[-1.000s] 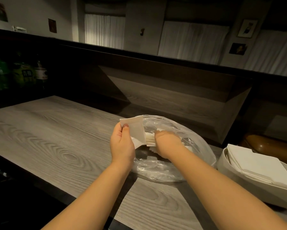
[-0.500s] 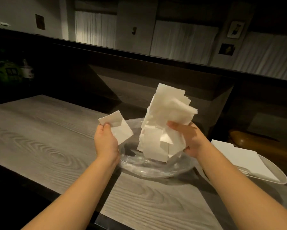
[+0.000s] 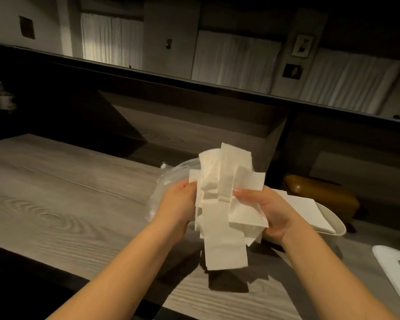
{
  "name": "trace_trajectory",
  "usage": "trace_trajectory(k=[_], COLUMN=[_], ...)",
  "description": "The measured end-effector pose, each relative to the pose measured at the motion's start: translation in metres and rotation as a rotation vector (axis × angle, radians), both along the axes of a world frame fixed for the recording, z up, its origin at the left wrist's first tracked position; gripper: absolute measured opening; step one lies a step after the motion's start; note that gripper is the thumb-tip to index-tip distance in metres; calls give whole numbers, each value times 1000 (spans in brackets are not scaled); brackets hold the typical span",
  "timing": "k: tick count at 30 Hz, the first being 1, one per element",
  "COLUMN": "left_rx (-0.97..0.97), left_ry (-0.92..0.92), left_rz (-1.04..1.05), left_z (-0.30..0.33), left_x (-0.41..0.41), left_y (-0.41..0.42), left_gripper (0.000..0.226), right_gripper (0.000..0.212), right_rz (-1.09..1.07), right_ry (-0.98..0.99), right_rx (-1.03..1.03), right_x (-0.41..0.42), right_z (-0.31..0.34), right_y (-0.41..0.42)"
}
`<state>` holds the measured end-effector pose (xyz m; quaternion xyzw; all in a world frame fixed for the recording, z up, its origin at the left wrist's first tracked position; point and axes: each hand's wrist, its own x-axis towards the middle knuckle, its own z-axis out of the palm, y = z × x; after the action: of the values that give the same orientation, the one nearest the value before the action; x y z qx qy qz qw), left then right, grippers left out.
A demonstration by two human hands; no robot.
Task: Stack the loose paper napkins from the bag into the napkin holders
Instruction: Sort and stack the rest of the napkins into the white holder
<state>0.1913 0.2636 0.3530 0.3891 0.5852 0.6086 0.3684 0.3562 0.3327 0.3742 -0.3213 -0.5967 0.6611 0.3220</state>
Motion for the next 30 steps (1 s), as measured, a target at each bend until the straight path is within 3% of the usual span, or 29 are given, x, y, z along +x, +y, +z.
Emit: trace_trajectory(k=[1, 5, 9, 12, 16, 20, 25, 30], left_rx=[-5, -11, -12, -87, -149, -107, -46, 5], left_ry=[-47, -600, -791, -803, -631, -683, -813, -845], left_rz=[-7, -132, -190, -252, -159, -82, 39, 48], left_z=[-2, -2, -2, -5, -12, -16, -21, -29], left_x=[5, 24, 38, 39, 43, 42, 26, 17], left_y=[-1, -8, -5, -1, 1, 7, 17, 18], left_gripper=[20, 19, 29, 39, 21, 10, 29, 21], right_gripper=[39, 38, 29, 27, 38, 43, 44, 78], right_rz=[-26, -26, -70, -52, 36, 101, 150, 156], right_ry=[-41, -56, -174, -238, -319, -291, -339, -272], right_rx=[35, 17, 29, 19, 63, 30, 19, 39], right_x=[5, 27, 37, 44, 50, 53, 65, 87], right_z=[-2, -8, -18, -22, -30, -41, -43, -32], right_y=[-2, -9, -12, -12, -15, -20, -17, -14])
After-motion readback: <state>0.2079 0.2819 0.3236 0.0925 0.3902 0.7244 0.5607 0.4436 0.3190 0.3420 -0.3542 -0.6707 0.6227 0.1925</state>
